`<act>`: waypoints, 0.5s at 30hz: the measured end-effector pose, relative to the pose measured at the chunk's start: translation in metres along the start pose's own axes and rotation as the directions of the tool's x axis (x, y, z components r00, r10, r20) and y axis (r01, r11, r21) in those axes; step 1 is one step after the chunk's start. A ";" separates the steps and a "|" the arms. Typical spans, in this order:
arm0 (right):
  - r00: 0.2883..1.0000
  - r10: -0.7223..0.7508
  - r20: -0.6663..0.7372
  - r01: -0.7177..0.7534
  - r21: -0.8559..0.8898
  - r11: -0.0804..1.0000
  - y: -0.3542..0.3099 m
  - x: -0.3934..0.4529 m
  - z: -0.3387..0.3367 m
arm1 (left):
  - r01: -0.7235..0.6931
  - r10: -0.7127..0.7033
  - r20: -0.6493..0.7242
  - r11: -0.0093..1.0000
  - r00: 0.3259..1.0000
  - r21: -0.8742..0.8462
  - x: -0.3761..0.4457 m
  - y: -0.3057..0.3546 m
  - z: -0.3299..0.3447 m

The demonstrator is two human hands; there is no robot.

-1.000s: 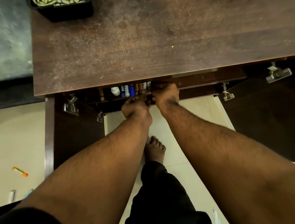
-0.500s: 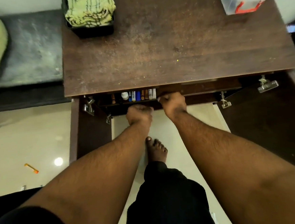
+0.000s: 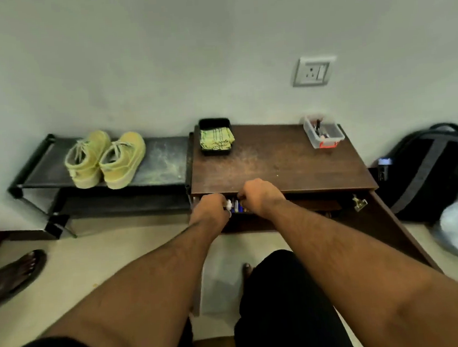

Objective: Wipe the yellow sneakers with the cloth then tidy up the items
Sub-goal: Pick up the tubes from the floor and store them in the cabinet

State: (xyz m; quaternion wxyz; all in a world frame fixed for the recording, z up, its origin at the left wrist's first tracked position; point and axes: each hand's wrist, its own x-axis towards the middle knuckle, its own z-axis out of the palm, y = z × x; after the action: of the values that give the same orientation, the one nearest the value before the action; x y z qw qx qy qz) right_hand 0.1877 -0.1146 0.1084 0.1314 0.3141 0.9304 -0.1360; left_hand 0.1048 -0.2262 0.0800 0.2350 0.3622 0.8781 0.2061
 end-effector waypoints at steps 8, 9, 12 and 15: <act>0.974 -0.206 -0.099 0.198 -0.083 0.977 -0.148 -0.012 -0.046 | 0.061 -0.090 -0.245 0.991 0.965 -0.123 -0.067 -0.092 -0.125; 0.966 -0.246 -0.082 0.237 -0.104 0.966 -0.169 -0.005 -0.045 | 0.100 -0.136 -0.262 0.984 0.955 -0.146 -0.069 -0.114 -0.135; 0.936 -0.352 -0.006 0.347 -0.146 0.926 -0.226 0.022 -0.027 | 0.226 -0.282 -0.272 0.949 0.920 -0.220 -0.071 -0.180 -0.148; 0.902 -0.419 0.102 0.430 -0.166 0.887 -0.270 0.054 0.013 | 0.335 -0.400 -0.260 0.905 0.879 -0.260 -0.071 -0.251 -0.136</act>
State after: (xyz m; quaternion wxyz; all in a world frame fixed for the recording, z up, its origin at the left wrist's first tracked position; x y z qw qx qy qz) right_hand -0.0192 -0.2961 0.1246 0.1564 0.0850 0.9804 -0.0843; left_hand -0.0618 -0.4681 0.0745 0.1672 0.1250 0.9303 0.3016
